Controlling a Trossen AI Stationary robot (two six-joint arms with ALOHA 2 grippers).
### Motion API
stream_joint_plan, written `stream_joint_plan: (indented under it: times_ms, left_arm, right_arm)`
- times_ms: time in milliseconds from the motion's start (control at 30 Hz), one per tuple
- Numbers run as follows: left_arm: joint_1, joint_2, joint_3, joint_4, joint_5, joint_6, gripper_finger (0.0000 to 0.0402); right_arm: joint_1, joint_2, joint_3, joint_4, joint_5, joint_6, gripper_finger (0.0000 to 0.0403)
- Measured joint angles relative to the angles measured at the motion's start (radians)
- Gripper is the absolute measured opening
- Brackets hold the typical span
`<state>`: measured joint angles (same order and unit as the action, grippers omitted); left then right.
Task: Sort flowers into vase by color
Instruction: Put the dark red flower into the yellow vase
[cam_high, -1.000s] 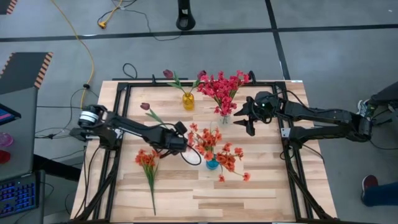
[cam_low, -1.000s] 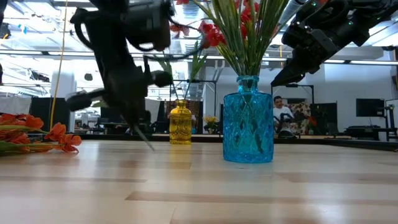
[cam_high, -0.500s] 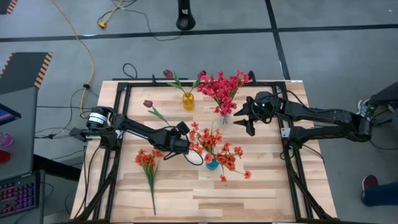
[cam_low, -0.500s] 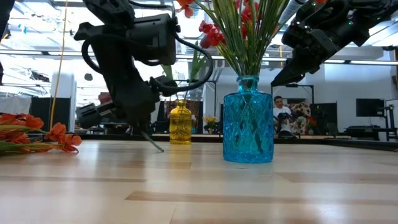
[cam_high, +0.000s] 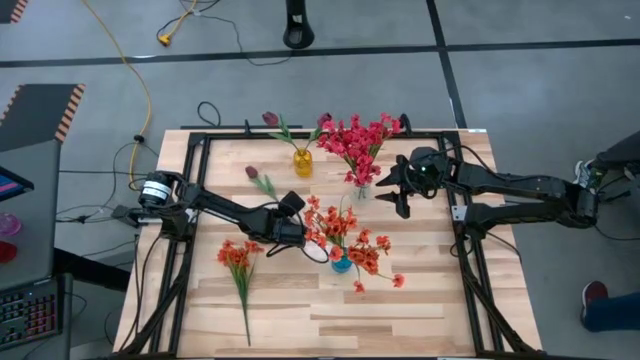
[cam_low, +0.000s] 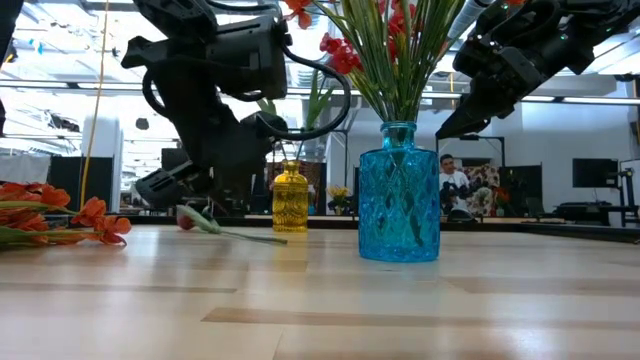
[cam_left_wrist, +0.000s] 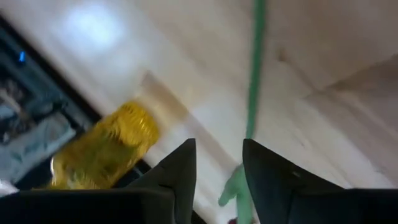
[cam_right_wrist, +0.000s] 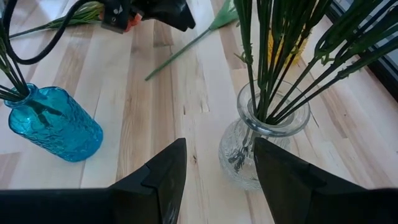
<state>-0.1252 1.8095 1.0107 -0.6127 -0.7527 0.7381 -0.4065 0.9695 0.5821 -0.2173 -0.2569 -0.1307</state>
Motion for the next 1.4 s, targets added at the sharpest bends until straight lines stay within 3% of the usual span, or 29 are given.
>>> stream_joint_plan:
  times_ms: [167, 333, 533, 700, 800, 1167, 1400]
  left_arm:
    - [-0.015, 0.0, 0.003, -0.005, -0.056, -0.18, 0.0125]
    - [-0.034, 0.0, 0.027, -0.022, -0.031, -0.429, 0.0125]
    - [-0.026, -0.009, 0.069, -0.169, 0.088, -0.766, 0.0126]
    - [-0.007, -0.058, 0.07, -0.223, 0.257, -0.908, 0.0126]
    - [0.001, -0.1, 0.066, -0.242, 0.273, -0.967, 0.0126]
    - [0.052, -0.34, -0.112, -0.214, 0.277, -1.277, 0.0126]
    - [0.073, -0.395, -0.194, -0.115, 0.274, -1.691, 0.0126]
  right_arm:
    - [0.0, 0.0, 0.0, 0.0, 0.0, 0.0, 0.0214]
    - [0.0, 0.0, 0.0, 0.0, 0.0, 0.0, 0.0214]
    - [0.0, 0.0, 0.0, 0.0, 0.0, 0.0, 0.0214]
    - [0.0, 0.0, 0.0, 0.0, 0.0, 0.0, 0.0214]
    - [0.0, 0.0, 0.0, 0.0, 0.0, 0.0, 0.0214]
    - [0.0, 0.0, 0.0, 0.0, 0.0, 0.0, 0.0214]
    - [0.0, 0.0, 0.0, 0.0, 0.0, 0.0, 0.0214]
